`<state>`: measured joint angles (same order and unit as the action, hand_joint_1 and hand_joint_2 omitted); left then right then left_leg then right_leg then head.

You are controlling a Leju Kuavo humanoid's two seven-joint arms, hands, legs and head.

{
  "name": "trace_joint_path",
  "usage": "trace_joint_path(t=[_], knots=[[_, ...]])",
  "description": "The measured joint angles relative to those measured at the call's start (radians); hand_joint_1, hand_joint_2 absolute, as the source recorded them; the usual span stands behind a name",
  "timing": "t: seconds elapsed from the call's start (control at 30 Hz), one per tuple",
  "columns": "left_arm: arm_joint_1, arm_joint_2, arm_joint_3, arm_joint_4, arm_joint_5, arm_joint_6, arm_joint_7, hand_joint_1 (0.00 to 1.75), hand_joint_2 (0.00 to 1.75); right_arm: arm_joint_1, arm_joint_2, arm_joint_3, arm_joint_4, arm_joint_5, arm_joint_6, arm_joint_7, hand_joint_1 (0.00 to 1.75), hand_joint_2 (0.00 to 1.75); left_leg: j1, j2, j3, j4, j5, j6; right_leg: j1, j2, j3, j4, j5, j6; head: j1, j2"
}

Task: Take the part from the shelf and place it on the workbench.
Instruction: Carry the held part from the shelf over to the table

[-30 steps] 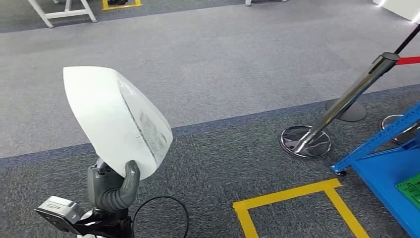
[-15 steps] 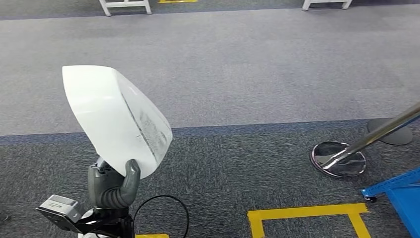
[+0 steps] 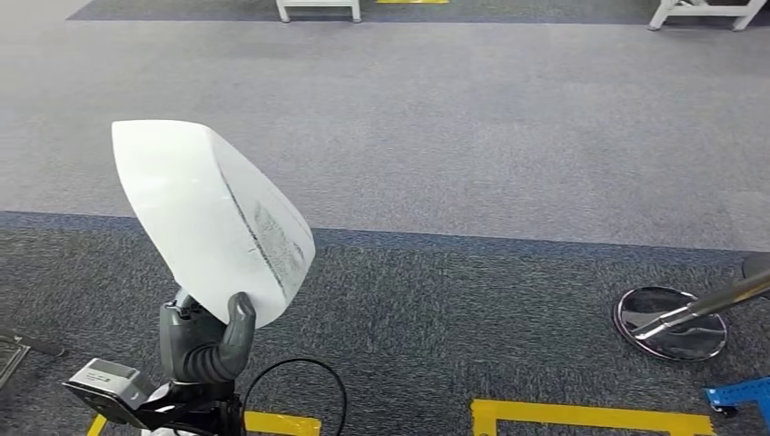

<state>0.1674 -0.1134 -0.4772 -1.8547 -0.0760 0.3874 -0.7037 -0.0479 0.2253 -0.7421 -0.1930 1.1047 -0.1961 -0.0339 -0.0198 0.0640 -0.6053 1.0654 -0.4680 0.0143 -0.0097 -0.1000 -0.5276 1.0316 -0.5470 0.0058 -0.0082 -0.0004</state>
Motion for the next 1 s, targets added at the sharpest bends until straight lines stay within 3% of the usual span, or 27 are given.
trace_joint_path(t=[0.03, 0.1, 0.13, 0.17, 0.23, 0.3, 0.33, 0.37, 0.4, 0.47, 0.53, 0.6, 0.63, 0.7, 0.73, 0.77, 0.83, 0.87, 0.9, 0.93, 1.0], knots=[[-0.001, 0.0, 0.0, 0.0, 0.001, 0.0, 0.0, 1.75, 1.75, 0.0, 0.0, 0.0, 0.0, 0.0, 0.0, 0.0, 0.0, 0.0, -0.006, 0.01, 0.008, -0.019, -0.003, 0.004, 0.001, -0.011, 0.002, -0.001, -0.003, 0.005, 0.0, 0.0], [0.0, -0.001, 0.0, -0.001, 0.004, 0.0, 0.0, 1.75, 1.75, -0.003, 0.0, 0.0, 0.0, 0.002, 0.0, 0.0, 0.0, 0.0, -0.007, -0.008, 0.009, -0.031, -0.004, 0.01, 0.002, -0.032, 0.007, -0.005, -0.007, 0.015, 0.0, 0.0], [0.001, -0.001, 0.0, -0.003, 0.006, 0.0, 0.0, 1.75, 1.75, -0.005, 0.001, 0.0, 0.0, 0.002, 0.0, 0.0, 0.0, 0.0, -0.004, -0.02, 0.013, -0.039, -0.001, 0.014, 0.001, -0.021, 0.007, -0.002, -0.013, 0.02, 0.0, 0.0], [0.0, -0.002, 0.0, -0.004, 0.007, 0.0, 0.0, 1.75, 1.75, -0.006, 0.001, 0.0, 0.0, 0.003, 0.001, 0.0, 0.0, 0.0, 0.0, -0.032, 0.016, -0.045, 0.003, 0.019, -0.001, 0.004, -0.001, 0.017, -0.026, 0.024, 0.002, 0.0], [-0.002, -0.003, 0.0, -0.006, 0.007, 0.0, -0.001, 1.75, 1.75, -0.006, 0.001, 0.0, 0.0, 0.003, 0.001, 0.0, 0.0, 0.0, 0.005, -0.056, 0.021, -0.053, 0.006, 0.027, -0.003, 0.072, -0.051, 0.119, -0.075, 0.03, 0.007, 0.0], [-0.002, -0.004, 0.0, -0.006, 0.007, -0.001, 0.0, 1.75, 1.75, -0.002, 0.001, 0.0, 0.0, 0.004, 0.001, 0.001, 0.0, 0.0, 0.007, -0.084, 0.021, -0.052, 0.006, 0.03, -0.003, 0.096, -0.125, 0.247, -0.117, 0.034, 0.008, 0.0], [-0.002, -0.004, 0.0, -0.006, 0.007, -0.002, 0.0, 1.75, 1.75, 0.0, 0.001, 0.0, 0.0, 0.004, 0.002, 0.001, 0.0, 0.0, 0.007, -0.099, 0.022, -0.051, 0.005, 0.031, -0.003, 0.098, -0.148, 0.275, -0.113, 0.035, 0.008, 0.0], [-0.002, -0.004, 0.0, -0.006, 0.007, -0.002, 0.0, 1.75, 1.75, 0.001, 0.001, 0.0, 0.0, 0.004, 0.002, 0.001, 0.0, 0.0, 0.008, -0.115, 0.024, -0.05, 0.004, 0.03, -0.004, 0.1, -0.152, 0.263, -0.088, 0.036, 0.008, 0.0], [-0.002, -0.004, 0.0, -0.006, 0.008, -0.002, 0.0, 1.75, 1.75, 0.002, 0.0, 0.0, 0.0, 0.004, 0.002, 0.001, 0.0, 0.0, 0.009, -0.132, 0.026, -0.049, 0.003, 0.028, -0.005, 0.106, -0.136, 0.212, -0.046, 0.036, 0.008, 0.0], [-0.002, -0.004, 0.0, -0.006, 0.008, -0.003, 0.0, 1.75, 1.75, 0.001, 0.0, -0.001, 0.0, 0.004, 0.002, 0.001, 0.0, 0.0, 0.011, -0.16, 0.026, -0.041, -0.003, 0.019, -0.011, 0.149, -0.082, 0.075, 0.023, 0.036, 0.008, 0.0], [-0.002, -0.004, 0.001, -0.006, 0.007, -0.003, 0.0, 1.75, 1.75, 0.0, 0.0, 0.0, 0.001, 0.004, 0.003, 0.001, 0.0, 0.0, 0.012, -0.183, 0.019, -0.035, -0.005, 0.007, -0.015, 0.183, -0.049, 0.01, 0.038, 0.031, 0.008, 0.0], [0.0, -0.004, 0.001, -0.006, 0.007, -0.004, 0.0, 1.75, 1.75, -0.001, 0.0, 0.0, 0.001, 0.003, 0.004, 0.001, 0.0, 0.0, 0.015, -0.202, 0.013, -0.035, -0.002, -0.002, -0.014, 0.171, -0.041, 0.005, 0.036, 0.021, 0.008, 0.0], [0.001, -0.003, 0.001, -0.006, 0.007, -0.004, 0.0, 1.75, 1.75, -0.001, 0.001, -0.001, 0.0, 0.003, 0.004, 0.0, 0.0, 0.0, 0.014, -0.193, 0.011, -0.031, -0.005, -0.007, -0.014, 0.16, -0.039, 0.003, 0.037, 0.015, 0.008, 0.0], [0.0, -0.003, 0.001, -0.007, 0.007, -0.004, 0.0, 1.75, 1.75, -0.001, 0.001, -0.001, 0.0, 0.003, 0.004, -0.001, 0.0, 0.0, 0.012, -0.139, -0.011, 0.02, -0.036, -0.016, -0.015, 0.132, -0.031, -0.004, 0.036, 0.003, 0.003, 0.0], [-0.001, -0.003, 0.001, -0.007, 0.007, -0.004, 0.0, 1.75, 1.75, 0.0, 0.001, -0.001, 0.0, 0.003, 0.004, -0.002, 0.0, 0.0, 0.012, -0.105, -0.036, 0.076, -0.064, -0.02, -0.013, 0.117, -0.027, -0.005, 0.034, -0.002, 0.0, 0.0], [-0.001, -0.003, 0.001, -0.007, 0.007, -0.004, 0.0, 1.75, 1.75, 0.001, 0.001, -0.001, 0.0, 0.003, 0.004, -0.002, 0.0, 0.0, 0.014, -0.086, -0.069, 0.145, -0.095, -0.024, -0.011, 0.1, -0.025, -0.005, 0.031, -0.006, -0.002, 0.0], [0.0, -0.002, 0.002, -0.007, 0.007, -0.003, 0.0, 1.75, 1.75, 0.003, 0.001, -0.001, 0.0, 0.003, 0.004, -0.002, 0.0, 0.0, 0.019, -0.077, -0.119, 0.243, -0.125, -0.029, -0.009, 0.067, -0.021, -0.005, 0.026, -0.008, -0.002, 0.0], [0.0, -0.001, 0.002, -0.007, 0.007, -0.003, 0.0, 1.75, 1.75, 0.003, 0.001, -0.001, 0.0, 0.003, 0.004, -0.002, 0.0, 0.0, 0.02, -0.076, -0.12, 0.242, -0.112, -0.03, -0.009, 0.053, -0.018, -0.005, 0.023, -0.008, -0.002, 0.0], [0.001, -0.001, 0.002, -0.007, 0.007, -0.003, 0.0, 1.75, 1.75, 0.003, 0.001, -0.001, 0.0, 0.003, 0.004, -0.002, 0.0, 0.0, 0.021, -0.071, -0.1, 0.2, -0.08, -0.028, -0.009, 0.039, -0.014, -0.005, 0.02, -0.007, -0.002, 0.0], [0.001, -0.001, 0.002, -0.007, 0.007, -0.003, 0.0, 1.75, 1.75, 0.002, 0.001, -0.001, 0.0, 0.003, 0.004, -0.002, 0.0, 0.0, 0.019, -0.055, -0.066, 0.131, -0.041, -0.024, -0.009, 0.026, -0.008, -0.005, 0.016, -0.006, -0.002, 0.0], [-0.001, -0.001, 0.002, -0.007, 0.007, -0.003, 0.0, 1.75, 1.75, 0.001, 0.001, -0.001, 0.0, 0.003, 0.004, -0.003, 0.0, 0.0, 0.008, -0.007, -0.005, 0.009, 0.001, -0.014, -0.005, 0.004, 0.001, -0.005, 0.006, 0.003, -0.002, 0.0]])
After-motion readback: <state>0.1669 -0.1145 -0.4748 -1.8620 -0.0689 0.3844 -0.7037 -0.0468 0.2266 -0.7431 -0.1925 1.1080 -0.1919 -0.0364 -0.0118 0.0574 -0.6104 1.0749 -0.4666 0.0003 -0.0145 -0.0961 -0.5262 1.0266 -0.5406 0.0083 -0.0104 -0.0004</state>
